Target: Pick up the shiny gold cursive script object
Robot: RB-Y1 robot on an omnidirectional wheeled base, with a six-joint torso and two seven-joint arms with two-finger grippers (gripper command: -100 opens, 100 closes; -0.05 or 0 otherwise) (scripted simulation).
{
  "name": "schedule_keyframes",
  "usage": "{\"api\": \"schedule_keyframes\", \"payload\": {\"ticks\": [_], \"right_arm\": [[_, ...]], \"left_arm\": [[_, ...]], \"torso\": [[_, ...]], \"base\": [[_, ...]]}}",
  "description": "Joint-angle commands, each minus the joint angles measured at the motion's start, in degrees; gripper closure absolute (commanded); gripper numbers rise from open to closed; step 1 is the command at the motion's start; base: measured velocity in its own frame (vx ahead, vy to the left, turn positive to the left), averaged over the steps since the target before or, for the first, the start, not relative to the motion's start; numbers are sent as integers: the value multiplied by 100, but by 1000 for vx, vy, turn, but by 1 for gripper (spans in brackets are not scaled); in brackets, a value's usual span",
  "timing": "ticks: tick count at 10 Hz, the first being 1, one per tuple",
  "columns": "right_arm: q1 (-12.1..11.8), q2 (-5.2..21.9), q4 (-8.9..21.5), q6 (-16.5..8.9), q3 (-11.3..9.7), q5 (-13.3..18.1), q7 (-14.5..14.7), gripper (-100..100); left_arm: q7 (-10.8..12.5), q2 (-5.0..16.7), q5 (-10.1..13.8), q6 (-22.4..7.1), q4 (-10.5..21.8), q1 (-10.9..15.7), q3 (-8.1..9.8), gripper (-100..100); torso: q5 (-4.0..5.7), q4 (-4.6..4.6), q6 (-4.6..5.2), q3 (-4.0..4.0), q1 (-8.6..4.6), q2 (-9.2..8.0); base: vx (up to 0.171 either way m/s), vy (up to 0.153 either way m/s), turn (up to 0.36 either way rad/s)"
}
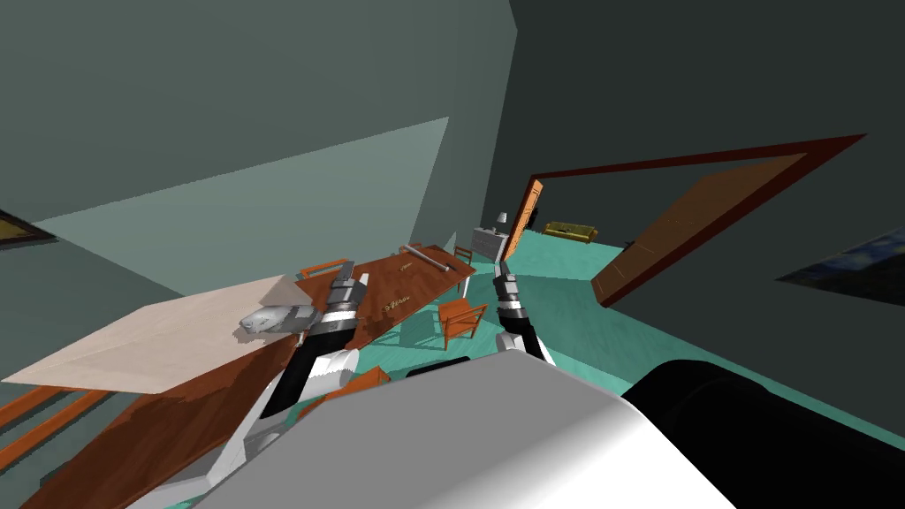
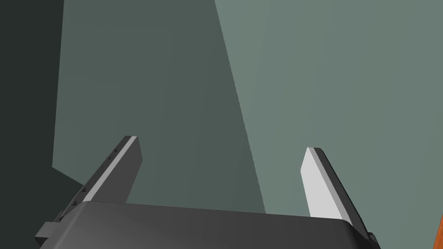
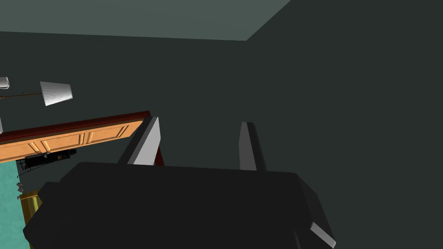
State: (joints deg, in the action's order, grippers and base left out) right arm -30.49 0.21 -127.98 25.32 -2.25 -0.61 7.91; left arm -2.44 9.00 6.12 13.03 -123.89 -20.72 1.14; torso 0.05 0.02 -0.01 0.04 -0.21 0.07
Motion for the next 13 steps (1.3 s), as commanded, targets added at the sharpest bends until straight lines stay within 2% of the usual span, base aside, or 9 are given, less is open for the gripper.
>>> {"api": "schedule_keyframes", "payload": {"ticks": [1, 2, 5, 6, 8, 9, 10, 11, 13], "right_arm": [[0, 0, 0, 0, 0, 0, 0, 0], [0, 0, 0, 0, 0, 0, 0, 0], [0, 0, 0, 0, 0, 0, 0, 0], [0, 0, 0, 0, 0, 0, 0, 0], [0, 0, 0, 0, 0, 0, 0, 0], [0, 0, 0, 0, 0, 0, 0, 0], [0, 0, 0, 0, 0, 0, 0, 0], [0, 0, 0, 0, 0, 0, 0, 0], [0, 0, 0, 0, 0, 0, 0, 0]], "left_arm": [[125, 117, 162, -286, 169, 178, 46, -100], [125, 117, 162, -316, 169, 178, 46, -100], [328, 265, 443, -827, 495, 540, 110, -100], [328, 265, 443, -894, 495, 540, 110, -100], [433, 326, 588, -1201, 670, 729, 144, -100], [539, 381, 732, -1399, 853, 919, 181, -100], [539, 381, 732, -1517, 853, 919, 181, -100], [644, 429, 875, -1676, 1043, 1110, 219, -100], [644, 429, 875, -1840, 1043, 1110, 219, -100]], "torso": [[0, 0, 0, 0, 0, 0], [-1, 0, 1, 0, 1, -1], [0, 1, 0, 1, 1, 1], [0, 1, 2, 2, -3, 3], [1, 1, 2, 2, -4, 3], [0, 1, -1, 1, 0, 0], [0, 0, 1, 1, 0, 2], [0, 0, -1, 0, 3, 0], [0, 0, -1, -1, -1, -1]], "base": [[12, -54, -68], [11, -46, -38], [21, -57, -64], [18, -52, -45], [22, -59, -63], [21, -54, -75], [18, -46, -46], [13, -66, -93], [14, -36, -19]]}}
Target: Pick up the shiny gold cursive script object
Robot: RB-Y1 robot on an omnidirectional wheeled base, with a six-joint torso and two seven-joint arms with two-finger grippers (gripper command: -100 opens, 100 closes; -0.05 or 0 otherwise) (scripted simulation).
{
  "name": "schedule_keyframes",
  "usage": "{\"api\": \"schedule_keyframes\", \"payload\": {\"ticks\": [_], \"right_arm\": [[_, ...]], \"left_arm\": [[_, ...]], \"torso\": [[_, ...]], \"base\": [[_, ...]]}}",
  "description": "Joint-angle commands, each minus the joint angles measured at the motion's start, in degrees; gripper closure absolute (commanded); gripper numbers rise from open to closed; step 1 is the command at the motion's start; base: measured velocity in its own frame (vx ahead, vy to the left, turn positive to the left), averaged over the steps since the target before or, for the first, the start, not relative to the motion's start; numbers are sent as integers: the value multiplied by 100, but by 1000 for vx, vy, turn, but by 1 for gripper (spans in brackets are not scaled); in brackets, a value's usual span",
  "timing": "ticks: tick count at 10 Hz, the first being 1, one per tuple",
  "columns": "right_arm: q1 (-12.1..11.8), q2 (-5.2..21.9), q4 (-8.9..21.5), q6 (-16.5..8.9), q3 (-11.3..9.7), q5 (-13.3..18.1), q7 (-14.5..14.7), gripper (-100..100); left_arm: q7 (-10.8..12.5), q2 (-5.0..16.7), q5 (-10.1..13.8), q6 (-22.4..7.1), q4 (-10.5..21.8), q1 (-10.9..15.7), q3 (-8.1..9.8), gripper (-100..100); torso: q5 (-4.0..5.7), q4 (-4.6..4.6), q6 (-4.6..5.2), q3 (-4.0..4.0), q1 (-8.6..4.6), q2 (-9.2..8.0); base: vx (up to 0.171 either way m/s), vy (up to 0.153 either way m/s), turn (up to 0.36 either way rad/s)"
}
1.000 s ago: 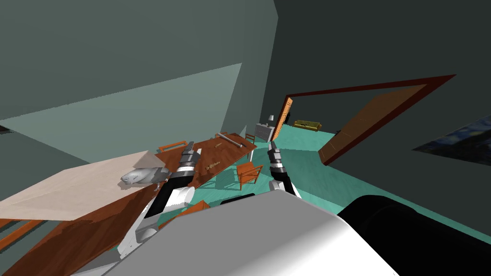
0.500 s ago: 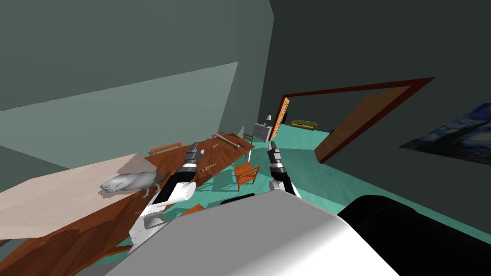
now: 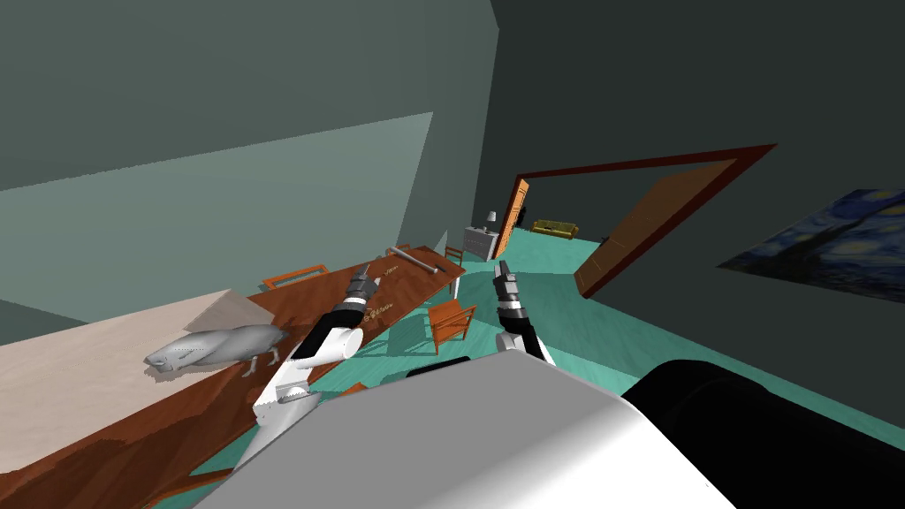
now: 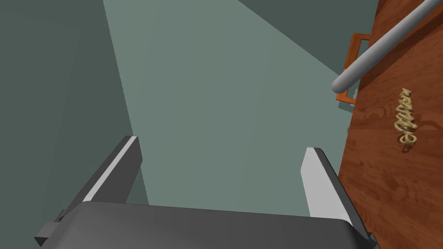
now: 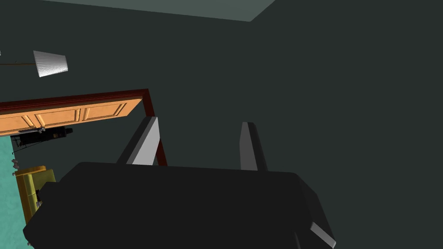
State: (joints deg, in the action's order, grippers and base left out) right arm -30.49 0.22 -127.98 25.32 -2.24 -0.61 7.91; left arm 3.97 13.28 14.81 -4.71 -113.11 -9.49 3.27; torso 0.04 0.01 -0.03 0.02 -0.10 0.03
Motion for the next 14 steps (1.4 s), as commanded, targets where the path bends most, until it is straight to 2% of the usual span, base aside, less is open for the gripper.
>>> {"api": "schedule_keyframes", "payload": {"ticks": [1, 2, 3, 4, 5, 6, 7, 8, 9, 10, 11, 12, 13, 14], "right_arm": [[0, 0, 0, 0, 0, 0, 0, 0], [0, 0, 0, 0, 0, 0, 0, 0], [0, 0, 0, 0, 0, 0, 0, 0], [0, 0, 0, 0, 0, 0, 0, 0], [0, 0, 0, 0, 0, 0, 0, 0], [0, 0, 0, 0, 0, 0, 0, 0], [0, 0, 0, 0, 0, 0, 0, 0], [0, 0, 0, 0, 0, 0, 0, 0], [0, 0, 0, 0, 0, 0, 0, 0], [0, 0, 0, 0, 0, 0, 0, 0], [0, 0, 0, 0, 0, 0, 0, 0], [0, 0, 0, 0, 0, 0, 0, 0], [0, 0, 0, 0, 0, 0, 0, 0], [0, 0, 0, 0, 0, 0, 0, 0]], "left_arm": [[107, 47, 146, -286, 161, 176, 46, -100], [107, 47, 146, -395, 161, 176, 46, -100], [207, 93, 279, -572, 364, 361, 88, -100], [207, 93, 279, -728, 364, 361, 88, -100], [302, 143, 404, -914, 573, 541, 132, -100], [302, 143, 404, -1064, 573, 541, 132, -100], [392, 197, 520, -1232, 790, 712, 179, -100], [392, 197, 520, -1401, 790, 712, 179, -100], [475, 256, 625, -1581, 1013, 875, 227, -100], [475, 256, 625, -1727, 1013, 875, 227, -100], [550, 319, 718, -1897, 1243, 1027, 277, -100], [550, 319, 718, -2074, 1243, 1027, 277, -100], [617, 386, 798, -2213, 1480, 1168, 330, -100], [617, 386, 798, -2383, 1480, 1168, 330, -100]], "torso": [[0, 0, 0, 0, 0, 0], [0, 1, 3, 2, -3, 4], [0, 1, 1, 2, -3, 3], [1, 1, 3, 3, -8, 5], [1, 1, 0, 2, -7, 4], [1, 2, 3, 4, -8, 7], [1, 2, 0, 4, -5, 7], [1, 2, 3, 5, -8, 9], [1, 2, -1, 4, -3, 6], [0, 2, 1, 3, -3, 6], [0, 1, -1, 2, 1, 4], [0, 1, 1, 4, 2, 6], [-1, 2, -1, 4, 4, 5], [-1, 2, 1, 4, 1, 6]], "base": [[24, -34, -85], [21, -36, -54], [23, -50, -84], [24, -43, -52], [30, -49, -93], [31, -39, -45], [34, -47, -100], [26, -34, -40], [28, -35, -81], [26, -25, -45], [35, -26, -105], [30, -15, -37], [31, -23, -85], [25, -15, -41]]}}
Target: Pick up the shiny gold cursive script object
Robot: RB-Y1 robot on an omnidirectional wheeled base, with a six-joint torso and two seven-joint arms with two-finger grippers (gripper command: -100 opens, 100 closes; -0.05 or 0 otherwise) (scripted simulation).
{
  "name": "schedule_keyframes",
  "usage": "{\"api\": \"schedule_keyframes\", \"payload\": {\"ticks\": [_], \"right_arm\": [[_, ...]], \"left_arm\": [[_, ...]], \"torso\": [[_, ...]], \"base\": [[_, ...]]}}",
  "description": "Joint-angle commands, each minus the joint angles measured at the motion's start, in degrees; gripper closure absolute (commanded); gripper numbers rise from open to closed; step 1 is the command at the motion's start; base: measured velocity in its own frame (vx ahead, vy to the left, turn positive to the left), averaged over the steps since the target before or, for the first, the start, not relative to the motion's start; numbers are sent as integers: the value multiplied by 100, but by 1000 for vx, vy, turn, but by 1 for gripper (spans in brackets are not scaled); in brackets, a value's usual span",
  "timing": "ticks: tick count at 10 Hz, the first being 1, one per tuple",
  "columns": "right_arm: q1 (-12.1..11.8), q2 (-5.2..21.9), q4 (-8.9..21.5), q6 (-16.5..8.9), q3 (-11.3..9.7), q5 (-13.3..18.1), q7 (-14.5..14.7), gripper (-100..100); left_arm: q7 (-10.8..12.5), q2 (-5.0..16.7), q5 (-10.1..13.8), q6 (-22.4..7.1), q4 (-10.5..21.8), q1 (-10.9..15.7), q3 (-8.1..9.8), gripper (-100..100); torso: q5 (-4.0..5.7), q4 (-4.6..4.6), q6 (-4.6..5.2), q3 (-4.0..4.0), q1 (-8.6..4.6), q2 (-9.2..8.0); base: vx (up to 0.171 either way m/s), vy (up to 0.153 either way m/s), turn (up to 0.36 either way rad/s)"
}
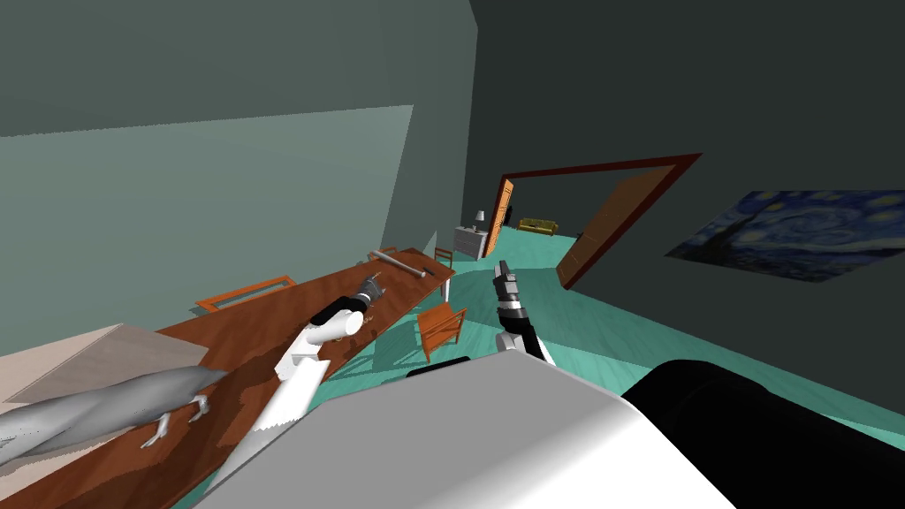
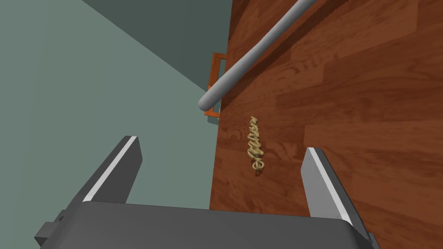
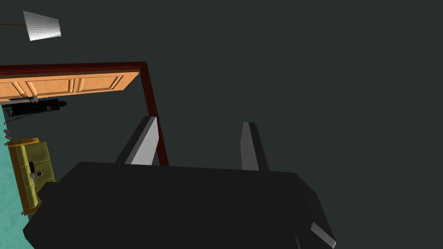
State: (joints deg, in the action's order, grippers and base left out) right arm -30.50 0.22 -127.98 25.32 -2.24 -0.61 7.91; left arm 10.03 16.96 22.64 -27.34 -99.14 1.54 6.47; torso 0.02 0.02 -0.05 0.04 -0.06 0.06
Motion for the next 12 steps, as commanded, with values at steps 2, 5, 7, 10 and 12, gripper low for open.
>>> {"api": "schedule_keyframes", "payload": {"ticks": [2, 5, 7, 10, 12], "right_arm": [[0, 0, 0, 0, 0, 0, 0, 0], [0, 0, 0, 0, 0, 0, 0, 0], [0, 0, 0, 0, 0, 0, 0, 0], [0, 0, 0, 0, 0, 0, 0, 0], [0, 0, 0, 0, 0, 0, 0, 0]], "left_arm": [[68, 85, 81, -457, 326, 193, 63, -100], [118, 153, 135, -804, 574, 310, 119, -100], [158, 218, 175, -1127, 827, 415, 177, -100], [215, 334, 221, -1604, 1322, 592, 295, -100], [233, 384, 228, -1936, 1548, 665, 355, -100]], "torso": [[0, 0, 2, 1, 2, 3], [-1, -1, 2, -2, 7, -2], [-2, 0, 1, 0, 9, 1], [-3, 0, -1, 0, 12, 0], [-3, 0, -1, -1, 14, -1]], "base": [[32, -6, -66], [19, 0, -38], [30, 8, -67], [30, 16, -70], [28, 20, -57]]}}
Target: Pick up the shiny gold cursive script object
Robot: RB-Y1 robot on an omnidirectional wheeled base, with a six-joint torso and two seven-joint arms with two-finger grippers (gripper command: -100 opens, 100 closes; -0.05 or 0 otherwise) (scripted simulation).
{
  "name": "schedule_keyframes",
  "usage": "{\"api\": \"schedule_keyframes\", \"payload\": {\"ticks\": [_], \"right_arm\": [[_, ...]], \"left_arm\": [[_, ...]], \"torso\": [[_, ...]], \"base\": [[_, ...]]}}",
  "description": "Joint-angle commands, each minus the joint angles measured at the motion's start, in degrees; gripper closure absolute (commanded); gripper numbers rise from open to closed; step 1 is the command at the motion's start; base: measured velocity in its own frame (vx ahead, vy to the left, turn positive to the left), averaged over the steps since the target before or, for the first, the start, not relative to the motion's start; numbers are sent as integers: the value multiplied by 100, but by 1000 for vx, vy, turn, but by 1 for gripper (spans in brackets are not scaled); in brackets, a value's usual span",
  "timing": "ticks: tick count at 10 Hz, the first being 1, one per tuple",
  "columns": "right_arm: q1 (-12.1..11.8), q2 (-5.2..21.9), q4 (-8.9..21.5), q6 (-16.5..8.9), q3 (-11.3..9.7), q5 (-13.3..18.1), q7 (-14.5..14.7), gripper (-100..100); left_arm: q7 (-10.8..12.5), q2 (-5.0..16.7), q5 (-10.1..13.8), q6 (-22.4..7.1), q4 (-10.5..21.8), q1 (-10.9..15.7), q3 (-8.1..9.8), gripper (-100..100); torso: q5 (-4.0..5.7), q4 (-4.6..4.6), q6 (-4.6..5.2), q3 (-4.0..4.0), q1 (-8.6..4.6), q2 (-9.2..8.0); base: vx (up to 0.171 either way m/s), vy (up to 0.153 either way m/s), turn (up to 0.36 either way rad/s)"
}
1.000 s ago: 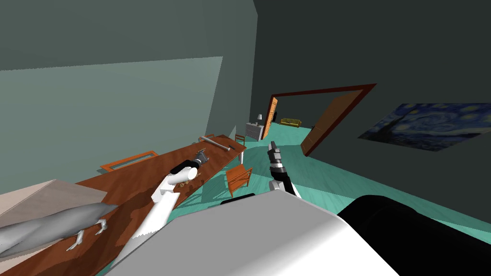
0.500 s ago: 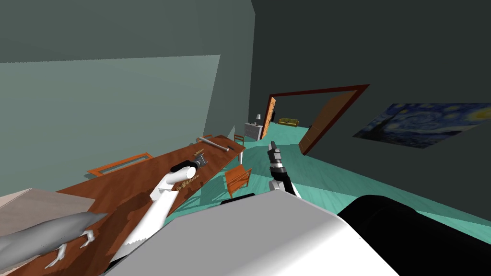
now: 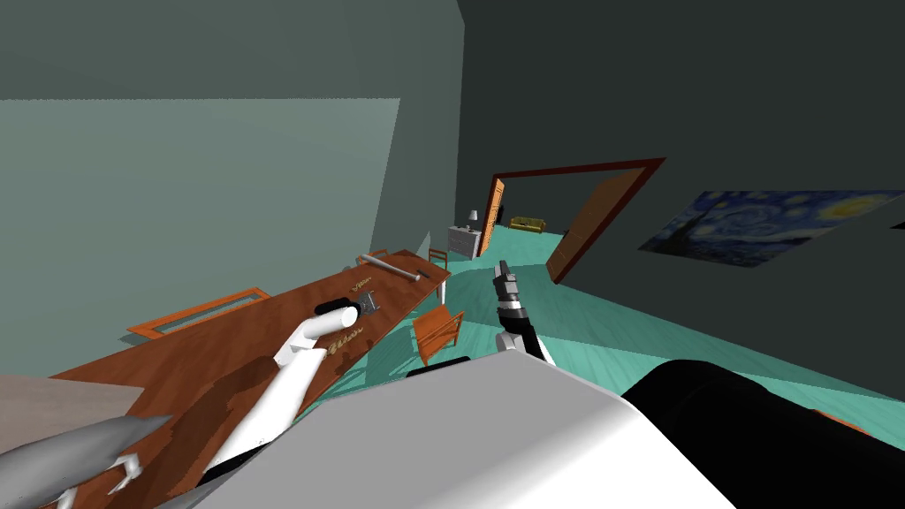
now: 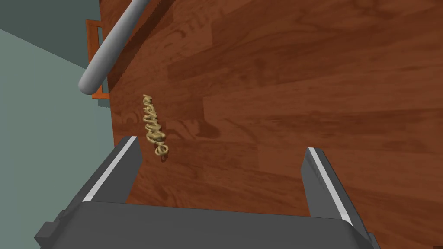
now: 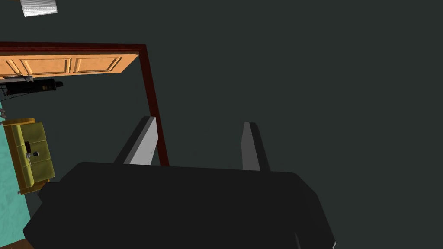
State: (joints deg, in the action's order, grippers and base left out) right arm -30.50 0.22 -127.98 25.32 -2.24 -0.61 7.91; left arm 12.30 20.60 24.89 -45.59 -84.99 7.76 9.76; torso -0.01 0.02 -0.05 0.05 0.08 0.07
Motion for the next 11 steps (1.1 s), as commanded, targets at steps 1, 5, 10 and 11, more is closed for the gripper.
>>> {"api": "schedule_keyframes", "payload": {"ticks": [1, 5, 10, 11], "right_arm": [[0, 0, 0, 0, 0, 0, 0, 0], [0, 0, 0, 0, 0, 0, 0, 0], [0, 0, 0, 0, 0, 0, 0, 0], [0, 0, 0, 0, 0, 0, 0, 0]], "left_arm": [[6, 20, 3, -237, 184, 43, 26, -100], [24, 113, -7, -821, 690, 163, 146, -100], [21, 254, -63, -1619, 1383, 294, 316, -100], [21, 254, -63, -1620, 1403, 294, 316, -100]], "torso": [[0, 0, 0, 0, 0, 0], [0, -3, -2, -9, -1, -16], [0, -3, -1, -9, -1, -15], [0, -3, -2, -9, -2, -15]], "base": [[22, 24, -44], [-8, 20, -56], [-8, 21, -61], [-5, 12, -35]]}}
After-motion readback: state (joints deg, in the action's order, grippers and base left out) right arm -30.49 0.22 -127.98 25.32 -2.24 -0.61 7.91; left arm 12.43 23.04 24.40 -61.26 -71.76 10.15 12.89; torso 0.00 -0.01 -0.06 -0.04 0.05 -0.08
